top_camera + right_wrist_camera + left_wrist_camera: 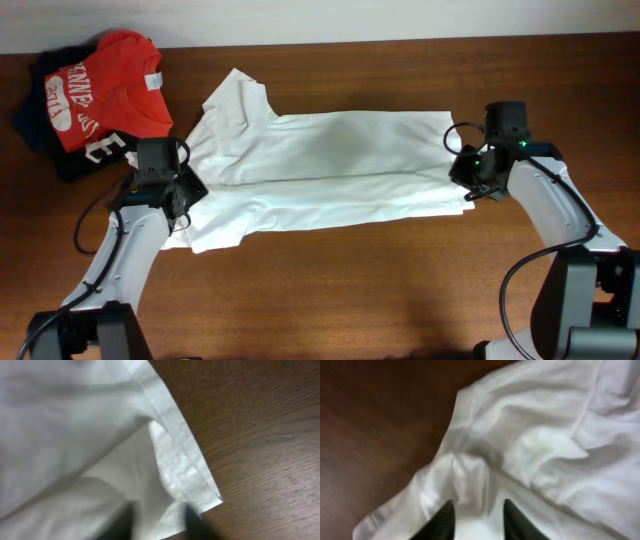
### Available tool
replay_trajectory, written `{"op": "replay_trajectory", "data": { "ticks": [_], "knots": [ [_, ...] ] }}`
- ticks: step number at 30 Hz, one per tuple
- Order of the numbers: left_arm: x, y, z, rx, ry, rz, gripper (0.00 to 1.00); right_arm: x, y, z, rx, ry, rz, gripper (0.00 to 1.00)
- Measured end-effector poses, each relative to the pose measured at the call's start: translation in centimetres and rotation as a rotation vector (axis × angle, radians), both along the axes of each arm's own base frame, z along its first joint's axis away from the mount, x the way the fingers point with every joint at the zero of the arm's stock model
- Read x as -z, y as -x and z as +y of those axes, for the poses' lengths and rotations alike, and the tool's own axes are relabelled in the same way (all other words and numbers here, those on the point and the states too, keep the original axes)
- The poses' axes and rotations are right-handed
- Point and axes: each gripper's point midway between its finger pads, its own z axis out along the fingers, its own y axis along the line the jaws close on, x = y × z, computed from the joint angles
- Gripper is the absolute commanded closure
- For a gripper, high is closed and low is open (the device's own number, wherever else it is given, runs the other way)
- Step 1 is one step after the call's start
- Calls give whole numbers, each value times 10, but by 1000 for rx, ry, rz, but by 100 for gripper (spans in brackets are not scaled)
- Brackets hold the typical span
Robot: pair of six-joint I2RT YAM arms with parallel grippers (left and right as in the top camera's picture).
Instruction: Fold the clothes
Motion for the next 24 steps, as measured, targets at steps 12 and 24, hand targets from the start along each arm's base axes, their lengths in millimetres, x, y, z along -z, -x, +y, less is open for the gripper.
{"op": "replay_trajectory", "data": {
  "ticks": [12, 24],
  "knots": [
    [-11, 103, -12, 110, 45, 586, 4, -84, 48, 25, -184, -111, 233, 1],
    [54, 99, -15, 150, 72, 653, 99, -69, 56, 27, -228, -112, 265, 1]
  ]
}}
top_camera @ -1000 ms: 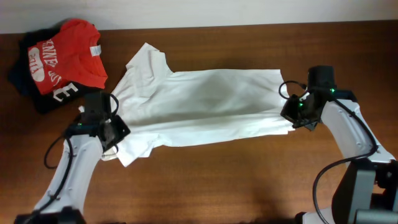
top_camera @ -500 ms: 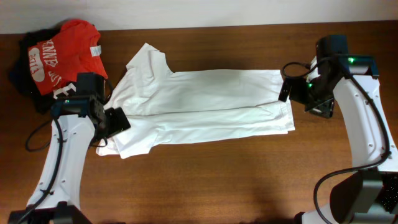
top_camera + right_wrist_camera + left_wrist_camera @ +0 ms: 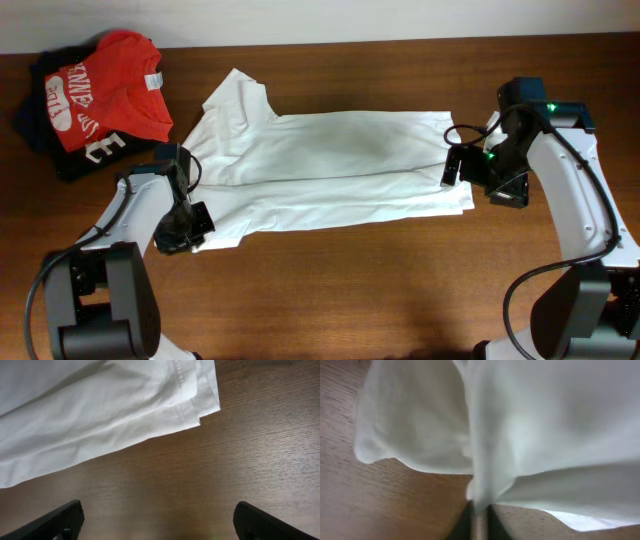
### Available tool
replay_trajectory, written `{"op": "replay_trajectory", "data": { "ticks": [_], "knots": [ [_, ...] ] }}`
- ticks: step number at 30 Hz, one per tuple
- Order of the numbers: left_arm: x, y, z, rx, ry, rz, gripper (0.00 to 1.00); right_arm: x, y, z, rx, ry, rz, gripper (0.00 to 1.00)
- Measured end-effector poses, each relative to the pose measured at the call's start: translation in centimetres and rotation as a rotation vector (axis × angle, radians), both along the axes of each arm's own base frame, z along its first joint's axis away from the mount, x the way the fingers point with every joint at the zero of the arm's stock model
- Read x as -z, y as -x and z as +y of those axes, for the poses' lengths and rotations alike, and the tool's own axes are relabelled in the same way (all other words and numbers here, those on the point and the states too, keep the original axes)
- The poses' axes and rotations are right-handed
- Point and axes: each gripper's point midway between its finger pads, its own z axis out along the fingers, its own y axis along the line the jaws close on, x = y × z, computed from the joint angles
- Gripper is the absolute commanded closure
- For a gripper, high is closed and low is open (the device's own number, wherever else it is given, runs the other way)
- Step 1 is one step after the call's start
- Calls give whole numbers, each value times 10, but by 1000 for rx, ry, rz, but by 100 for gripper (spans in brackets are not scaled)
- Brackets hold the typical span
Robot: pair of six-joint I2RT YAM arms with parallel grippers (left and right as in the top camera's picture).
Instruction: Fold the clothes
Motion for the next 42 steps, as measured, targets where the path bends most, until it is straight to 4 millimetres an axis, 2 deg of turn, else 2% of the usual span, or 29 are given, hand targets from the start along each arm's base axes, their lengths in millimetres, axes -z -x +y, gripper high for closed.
{"op": "replay_trajectory", "data": {
  "ticks": [3, 4, 7, 11, 17, 18, 19, 20, 22, 24, 25, 28, 31, 32, 33, 35, 36, 39, 41, 42],
  "knots": [
    [-1, 0, -1, 1, 5, 3, 100, 0, -1, 0, 0, 0, -2, 1],
    [-7, -6, -3, -1, 17, -8, 99, 0, -1, 0, 0, 1, -3, 1],
    [-22, -36, -7, -2, 48, -105, 100, 0, -1, 0, 0, 0, -3, 1],
    [-26, -70, -16, 1, 104, -240, 100, 0, -3, 0, 0, 1, -11, 1],
    [-47, -144, -17, 23, 116, -552, 99, 4, 0, 0, 0, 0, 2, 3],
    [-53, -157, -17, 27, 113, -610, 86, 6, 2, 0, 0, -1, 9, 4],
    [-56, -163, -16, 29, 111, -638, 32, 8, 4, 0, -1, -1, 15, 3],
    [-62, -172, -16, 31, 109, -682, 1, 9, 4, 0, -1, -1, 17, 3],
    [-69, -183, -15, 33, 106, -735, 1, 10, 4, 0, -1, -1, 17, 3],
    [-70, -180, -15, 30, 107, -713, 1, 10, 5, 0, -3, -1, 18, 3],
    [-76, -174, -16, 28, 110, -669, 1, 10, 4, 0, -3, -1, 18, 3],
    [-85, -127, -31, 23, 190, -432, 1, 10, 3, 0, -3, -1, 12, 3],
    [-64, -102, -73, 90, 273, -326, 2, 10, 4, 1, -3, -5, 15, 3],
    [-52, -99, -81, 104, 281, -297, 5, 11, 6, 1, -3, -6, 24, 3],
    [-31, -97, -91, 116, 292, -249, 7, 11, 9, 1, -3, -7, 34, 2],
    [-4, -97, -93, 107, 296, -206, 8, 15, 12, 2, -3, -8, 50, 2],
    [3, -99, -92, 104, 291, -200, 16, 17, 15, 2, -3, -9, 61, 3],
    [4, -113, -88, 108, 262, -255, 20, 20, 15, 2, -3, -9, 58, 3],
    [3, -124, -88, 114, 257, -304, 32, 20, 13, 2, -3, -8, 53, 2],
    [2, -128, -87, 114, 255, -320, 32, 20, 13, 2, -3, -8, 53, 2]
  ]
}}
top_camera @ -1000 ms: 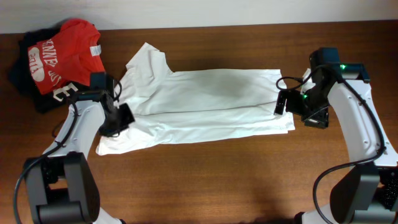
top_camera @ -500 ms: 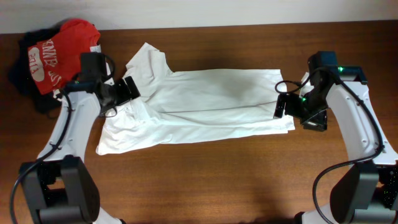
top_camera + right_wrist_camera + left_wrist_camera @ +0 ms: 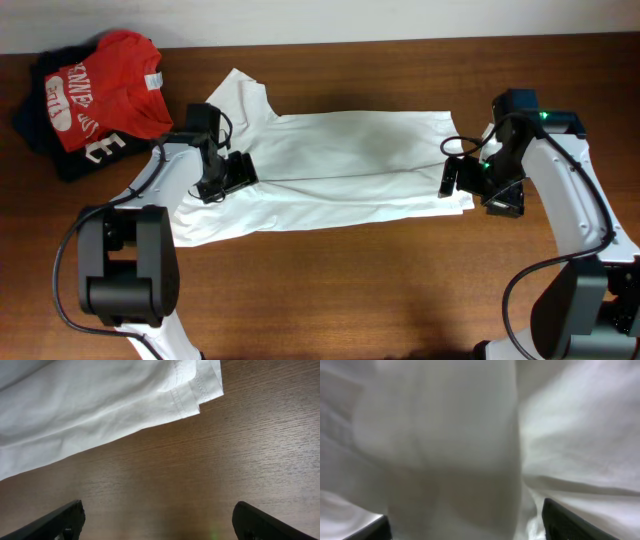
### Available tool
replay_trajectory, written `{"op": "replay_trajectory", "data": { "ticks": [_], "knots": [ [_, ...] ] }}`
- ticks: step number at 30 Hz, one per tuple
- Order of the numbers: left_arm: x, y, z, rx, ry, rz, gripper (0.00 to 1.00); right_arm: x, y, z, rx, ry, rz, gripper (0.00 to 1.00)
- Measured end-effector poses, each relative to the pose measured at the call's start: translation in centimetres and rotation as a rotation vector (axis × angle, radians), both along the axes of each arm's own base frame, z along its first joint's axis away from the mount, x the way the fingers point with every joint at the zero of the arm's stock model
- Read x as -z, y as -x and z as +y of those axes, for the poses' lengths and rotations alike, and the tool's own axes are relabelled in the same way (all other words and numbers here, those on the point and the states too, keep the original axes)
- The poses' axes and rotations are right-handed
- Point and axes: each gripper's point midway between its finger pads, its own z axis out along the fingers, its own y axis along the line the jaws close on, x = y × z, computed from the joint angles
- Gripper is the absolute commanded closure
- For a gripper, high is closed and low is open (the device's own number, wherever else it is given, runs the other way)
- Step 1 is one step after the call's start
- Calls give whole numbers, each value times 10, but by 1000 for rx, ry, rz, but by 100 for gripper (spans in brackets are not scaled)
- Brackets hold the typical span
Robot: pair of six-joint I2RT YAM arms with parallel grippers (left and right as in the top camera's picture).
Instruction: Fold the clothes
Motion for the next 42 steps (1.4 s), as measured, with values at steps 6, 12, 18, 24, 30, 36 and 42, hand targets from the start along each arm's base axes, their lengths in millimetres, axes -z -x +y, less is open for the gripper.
{"op": "replay_trajectory", "data": {
  "ticks": [6, 12, 18, 24, 30, 36, 42],
  "knots": [
    [-7, -27, -2, 1, 8, -117, 32, 1, -4, 0, 1, 1, -17, 3],
    [-11, -35, -6, 4, 32, -152, 37, 1, -4, 0, 0, 1, -17, 2],
    [-33, -78, -29, 47, 95, -343, 37, 1, -2, 0, 0, 1, -9, 3],
    [-43, -99, -70, 141, 235, -438, 36, 1, 5, 0, 0, -2, 19, 3],
    [-106, -39, -40, 0, 92, -71, 36, 1, 6, 1, 0, -5, 25, 3],
    [-45, -51, -24, -99, -5, 10, 42, 23, 20, 2, 0, -9, 72, 2],
    [-6, -69, -26, -115, -4, 3, 71, 28, 19, 2, 0, -8, 66, 2]
  ]
}}
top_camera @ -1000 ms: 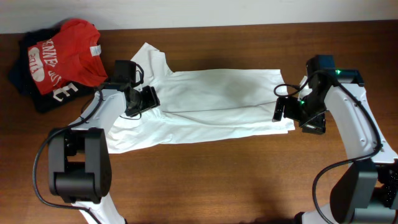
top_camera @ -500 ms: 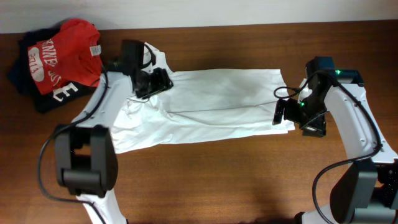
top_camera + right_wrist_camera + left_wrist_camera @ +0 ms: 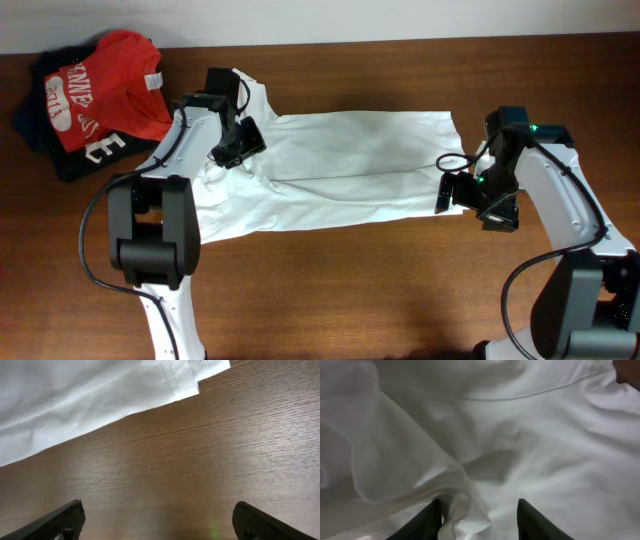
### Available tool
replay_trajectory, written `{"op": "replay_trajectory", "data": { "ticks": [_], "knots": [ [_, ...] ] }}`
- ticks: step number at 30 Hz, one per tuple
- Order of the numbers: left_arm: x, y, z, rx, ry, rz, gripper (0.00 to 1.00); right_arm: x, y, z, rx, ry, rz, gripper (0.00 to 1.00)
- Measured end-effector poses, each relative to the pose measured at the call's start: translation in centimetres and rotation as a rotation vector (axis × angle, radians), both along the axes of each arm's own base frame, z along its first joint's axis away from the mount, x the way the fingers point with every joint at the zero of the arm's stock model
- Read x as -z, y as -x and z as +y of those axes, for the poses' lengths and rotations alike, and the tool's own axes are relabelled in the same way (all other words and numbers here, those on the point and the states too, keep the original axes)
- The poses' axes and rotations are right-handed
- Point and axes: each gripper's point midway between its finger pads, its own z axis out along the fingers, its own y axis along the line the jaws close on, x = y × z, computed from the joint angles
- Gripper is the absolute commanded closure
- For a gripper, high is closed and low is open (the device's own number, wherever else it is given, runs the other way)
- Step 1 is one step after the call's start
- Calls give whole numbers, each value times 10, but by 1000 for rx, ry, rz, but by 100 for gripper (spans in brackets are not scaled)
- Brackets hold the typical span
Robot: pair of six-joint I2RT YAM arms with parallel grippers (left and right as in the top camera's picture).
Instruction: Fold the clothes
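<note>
A white shirt (image 3: 340,160) lies spread across the middle of the table, with its hem to the right. My left gripper (image 3: 237,140) is down on the shirt's back-left part, near the upper sleeve. In the left wrist view, my left gripper (image 3: 477,522) is open and a raised fold of the white cloth (image 3: 465,510) sits between its fingers. My right gripper (image 3: 468,195) hovers by the front-right corner of the hem. The right wrist view shows my right gripper (image 3: 157,520) wide open over bare wood, with the hem (image 3: 175,380) just beyond it.
A red printed shirt (image 3: 105,85) lies on a dark garment (image 3: 40,135) at the back left corner. The brown wooden table (image 3: 350,290) runs along the front of the white shirt.
My left gripper has moved from the shirt's left middle to its back-left part, and its fingers now stand closer together around a fold. The right gripper has shifted slightly toward the front and is still open.
At first my left gripper was at the shirt's front-left sleeve and the right at the hem, each with cloth between its fingers. Then the left was shut on the sleeve edge and the right open, clear of the hem. Later the left stood open over the shirt's left middle; it is now further back.
</note>
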Motion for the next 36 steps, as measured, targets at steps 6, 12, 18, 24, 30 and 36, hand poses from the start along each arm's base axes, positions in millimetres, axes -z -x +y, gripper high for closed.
{"op": "replay_trajectory", "data": {
  "ticks": [6, 12, 18, 24, 30, 36],
  "knots": [
    [-1, -5, 0, -7, 2, -18, 100, 0, -1, 0, 0, 0, -5, 2],
    [-26, -30, -23, 32, 57, -120, 89, 0, -2, 0, 1, 1, -6, 2],
    [-31, -15, -52, 136, 46, -88, 16, 0, -1, 0, 0, 0, -2, 2],
    [-51, 43, 59, -2, -191, 225, 33, 0, -5, 0, -4, 2, -20, 48],
    [15, 90, 97, 50, -98, 364, 73, 14, -22, -1, -8, 2, -101, 47],
    [25, 109, 116, -26, -151, 372, 73, 18, -23, -1, -7, 1, -109, 31]
  ]
}}
